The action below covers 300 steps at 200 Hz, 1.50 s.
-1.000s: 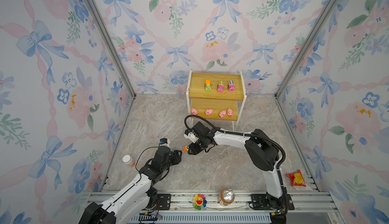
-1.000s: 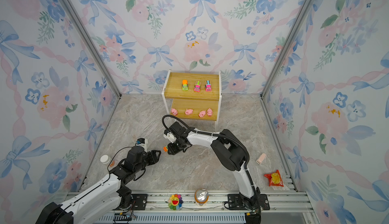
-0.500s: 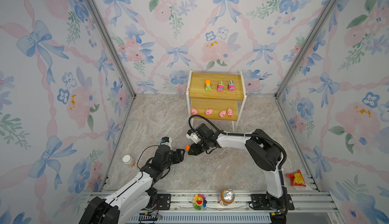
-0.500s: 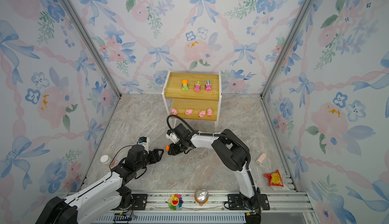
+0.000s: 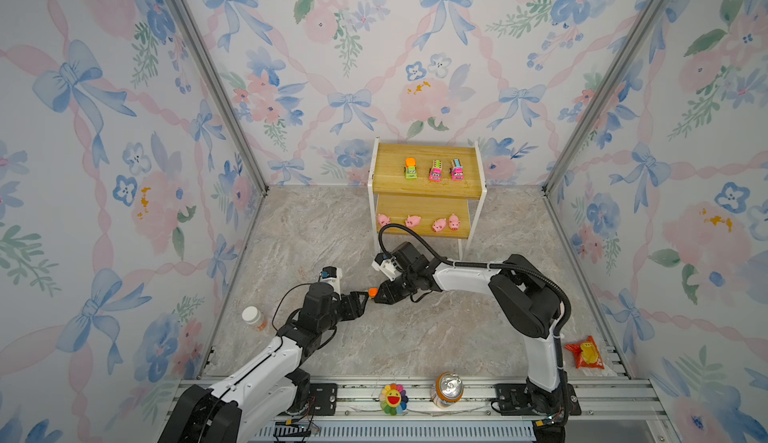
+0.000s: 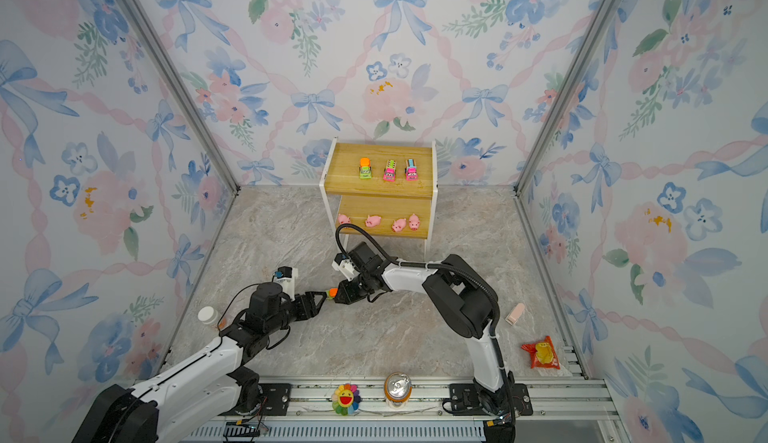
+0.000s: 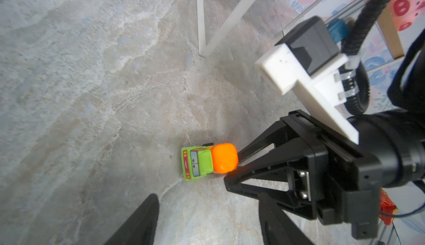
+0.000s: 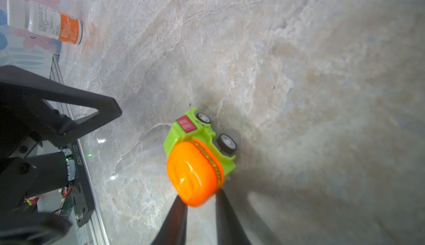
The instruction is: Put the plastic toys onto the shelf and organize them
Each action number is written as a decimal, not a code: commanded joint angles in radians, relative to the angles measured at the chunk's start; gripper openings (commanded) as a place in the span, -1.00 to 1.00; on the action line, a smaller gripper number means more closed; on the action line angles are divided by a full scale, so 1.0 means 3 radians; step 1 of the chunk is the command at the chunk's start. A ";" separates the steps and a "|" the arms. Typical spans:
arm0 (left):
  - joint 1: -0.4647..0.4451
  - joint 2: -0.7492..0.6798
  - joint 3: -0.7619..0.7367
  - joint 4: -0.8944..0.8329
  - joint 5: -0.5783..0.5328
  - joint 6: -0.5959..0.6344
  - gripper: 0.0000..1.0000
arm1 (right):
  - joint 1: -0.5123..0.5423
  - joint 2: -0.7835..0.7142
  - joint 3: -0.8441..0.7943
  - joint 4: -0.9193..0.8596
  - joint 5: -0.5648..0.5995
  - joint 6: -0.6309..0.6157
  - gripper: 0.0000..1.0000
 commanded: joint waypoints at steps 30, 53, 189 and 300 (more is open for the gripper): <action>0.0014 0.0280 0.0233 0.0094 0.0247 0.0360 0.50 | -0.0047 -0.0355 -0.0105 -0.0363 0.0191 -0.0158 -0.41; 0.0015 0.0443 0.0283 0.0157 0.0166 0.0597 0.53 | -0.0051 -0.0549 -0.0219 -0.0497 0.0272 -0.0237 -0.38; -0.0012 0.1308 0.0643 0.0336 0.0682 0.1656 0.44 | -0.0113 -0.1644 -0.0545 -0.1225 0.0692 -0.0447 -0.29; -0.0153 0.1530 0.0713 0.0292 0.0845 0.1598 0.37 | -0.0284 -0.1999 -0.0798 -0.1231 0.0751 -0.0427 -0.25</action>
